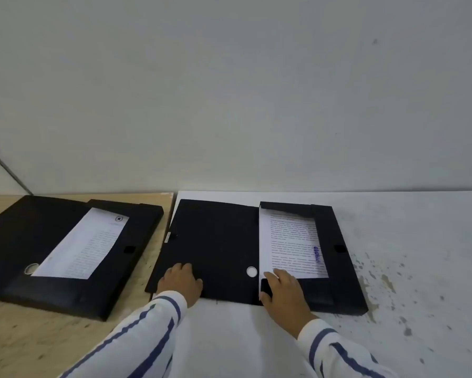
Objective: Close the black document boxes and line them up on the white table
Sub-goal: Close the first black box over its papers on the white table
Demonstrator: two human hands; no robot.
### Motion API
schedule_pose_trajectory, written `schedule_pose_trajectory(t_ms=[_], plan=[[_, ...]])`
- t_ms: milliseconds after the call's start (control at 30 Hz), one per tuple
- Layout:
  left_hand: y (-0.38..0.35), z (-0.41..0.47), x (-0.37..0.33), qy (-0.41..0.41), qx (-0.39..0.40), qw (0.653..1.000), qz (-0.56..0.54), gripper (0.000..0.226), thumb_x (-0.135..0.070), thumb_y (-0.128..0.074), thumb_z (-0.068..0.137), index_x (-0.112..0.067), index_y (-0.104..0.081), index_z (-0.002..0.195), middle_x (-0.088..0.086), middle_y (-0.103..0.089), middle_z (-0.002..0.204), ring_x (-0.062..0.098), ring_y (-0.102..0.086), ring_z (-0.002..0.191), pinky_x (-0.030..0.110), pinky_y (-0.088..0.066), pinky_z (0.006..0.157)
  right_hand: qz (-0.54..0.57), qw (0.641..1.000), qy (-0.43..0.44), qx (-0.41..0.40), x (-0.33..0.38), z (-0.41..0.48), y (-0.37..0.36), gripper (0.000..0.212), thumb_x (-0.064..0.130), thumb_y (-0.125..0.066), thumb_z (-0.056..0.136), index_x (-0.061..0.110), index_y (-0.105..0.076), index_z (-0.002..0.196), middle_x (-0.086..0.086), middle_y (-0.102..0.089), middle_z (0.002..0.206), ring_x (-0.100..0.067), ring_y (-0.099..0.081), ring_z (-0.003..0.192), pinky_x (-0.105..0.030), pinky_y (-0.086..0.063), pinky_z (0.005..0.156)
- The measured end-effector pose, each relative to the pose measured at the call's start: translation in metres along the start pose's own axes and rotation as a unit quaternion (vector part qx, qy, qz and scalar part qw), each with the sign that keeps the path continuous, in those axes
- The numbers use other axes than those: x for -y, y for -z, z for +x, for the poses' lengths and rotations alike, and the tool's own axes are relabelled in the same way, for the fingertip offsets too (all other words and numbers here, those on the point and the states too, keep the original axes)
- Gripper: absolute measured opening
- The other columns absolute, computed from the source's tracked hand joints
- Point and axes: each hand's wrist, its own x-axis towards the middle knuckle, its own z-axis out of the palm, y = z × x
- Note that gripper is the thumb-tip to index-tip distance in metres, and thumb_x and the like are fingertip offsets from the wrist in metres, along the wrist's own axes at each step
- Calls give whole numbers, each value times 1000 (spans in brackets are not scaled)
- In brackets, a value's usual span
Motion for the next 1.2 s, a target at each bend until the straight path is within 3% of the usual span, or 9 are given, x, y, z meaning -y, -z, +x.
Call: schedule_pose_trajectory(t_ms=[233,400,533,600,733,900,1033,1133,1200], plan=[[4,23,33,145,-19,984,-103,66,-34,-53,84,-14,-27,141,15,-31,147,37,-33,132,51,-35,107,-1,1000,-9,-21,-7,3,-20,47,38,-36,97,18,-37,140,-4,-39,146,-22,-28,139,-39,-12,119],[17,41,42,147,-48,978,-141,59,-30,-59,82,-8,-38,132,21,-44,136,41,-42,123,49,-41,100,-14,999,-19,-25,-10,6,-23,47,40,-34,98,20,-35,141,-1,-39,146,-18,-26,140,-36,-8,119],[40,48,46,140,-40,969,-198,20,-24,-59,83,-5,-55,89,15,-62,95,29,-59,81,34,-48,73,-15,999,-33,-26,-7,10,-24,48,42,-34,98,22,-35,141,2,-39,147,-15,-25,141,-35,-6,119],[55,49,45,115,-42,970,-210,16,-19,-56,84,-11,-50,73,9,-57,79,21,-53,66,31,-44,66,-12,999,-38,-24,-7,9,-23,48,42,-35,97,22,-35,141,1,-39,148,-16,-25,141,-35,-6,119],[98,42,33,23,-56,957,-283,7,-15,-60,82,-12,-54,85,7,-59,86,18,-55,74,33,-42,69,6,999,-33,-28,-6,5,-20,47,40,-37,97,21,-37,140,1,-40,146,-16,-26,140,-34,-6,119],[132,-1,-23,-108,103,871,-467,13,-16,-60,83,-13,-54,94,9,-64,90,22,-64,75,28,-53,50,48,998,-31,-24,-2,2,-10,48,36,-46,95,17,-41,139,-2,-40,145,-18,-29,137,-32,-13,118],[123,-33,-80,-210,127,855,-457,26,-36,-65,80,-20,-49,92,3,-61,96,20,-60,87,36,-52,73,158,983,-78,-41,0,-3,5,46,28,-55,92,14,-46,136,-3,-37,146,-19,-31,136,-27,-25,113],[103,-53,-117,-271,112,850,-438,34,-47,-62,81,-27,-47,104,-10,-58,104,2,-55,90,17,-43,68,265,952,-112,-109,0,-4,29,36,24,-58,91,14,-55,126,-3,-49,134,-19,-44,126,-24,-32,102],[87,-58,-136,-302,118,846,-423,45,-51,-59,82,-27,-44,118,-14,-55,112,-2,-54,98,10,-39,75,382,905,-130,-139,0,-3,57,19,22,-56,92,26,-65,109,8,-62,111,-16,-54,110,-25,-37,92]])
